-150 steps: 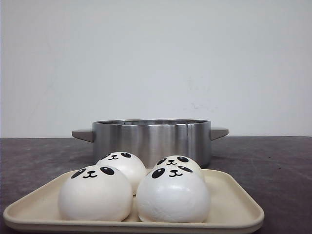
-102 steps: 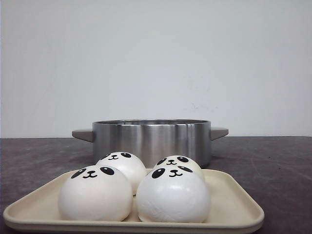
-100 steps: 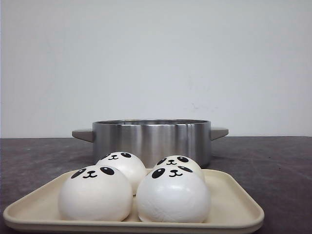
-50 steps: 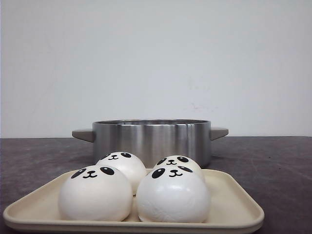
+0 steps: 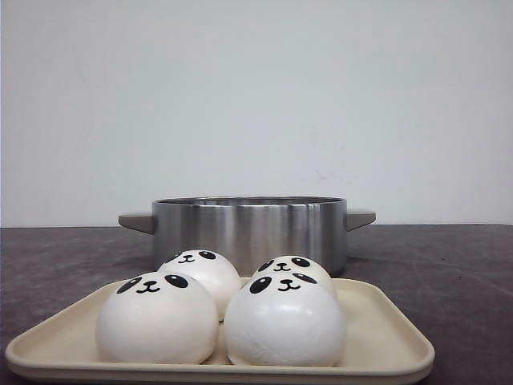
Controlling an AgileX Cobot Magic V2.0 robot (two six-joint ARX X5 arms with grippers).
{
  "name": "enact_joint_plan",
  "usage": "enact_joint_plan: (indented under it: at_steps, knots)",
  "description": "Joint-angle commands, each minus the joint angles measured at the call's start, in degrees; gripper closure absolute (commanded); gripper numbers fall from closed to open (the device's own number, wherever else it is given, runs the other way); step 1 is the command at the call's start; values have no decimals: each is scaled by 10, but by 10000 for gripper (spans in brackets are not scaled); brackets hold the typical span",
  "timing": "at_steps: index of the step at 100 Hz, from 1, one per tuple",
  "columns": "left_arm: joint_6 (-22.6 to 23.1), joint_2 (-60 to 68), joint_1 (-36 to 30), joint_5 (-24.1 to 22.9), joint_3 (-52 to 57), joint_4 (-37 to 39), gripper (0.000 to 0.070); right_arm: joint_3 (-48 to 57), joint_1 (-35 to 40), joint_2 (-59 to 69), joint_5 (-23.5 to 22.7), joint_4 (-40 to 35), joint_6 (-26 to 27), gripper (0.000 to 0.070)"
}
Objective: Steam buns
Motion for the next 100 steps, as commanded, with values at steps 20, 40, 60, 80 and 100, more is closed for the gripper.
enact_joint_plan:
  at_steps: [20, 40, 60, 80, 100]
  knots:
    - [-75, 0, 1, 10, -10, 7, 683, -1, 0, 0, -29, 7, 141, 693]
    - [-169, 0, 1, 11, -10, 7, 683, -1, 0, 0, -30, 52, 172, 693]
    - [-224, 0, 1, 55, 5, 7, 688, 0, 0, 0, -89, 145, 186, 694]
    - [-243, 7, 0, 129, 94, 4, 687, 96, 0, 4, -149, 118, 215, 696]
    - [-208, 112, -1, 136, 284, -75, 687, 290, 0, 81, -156, -73, 134, 696]
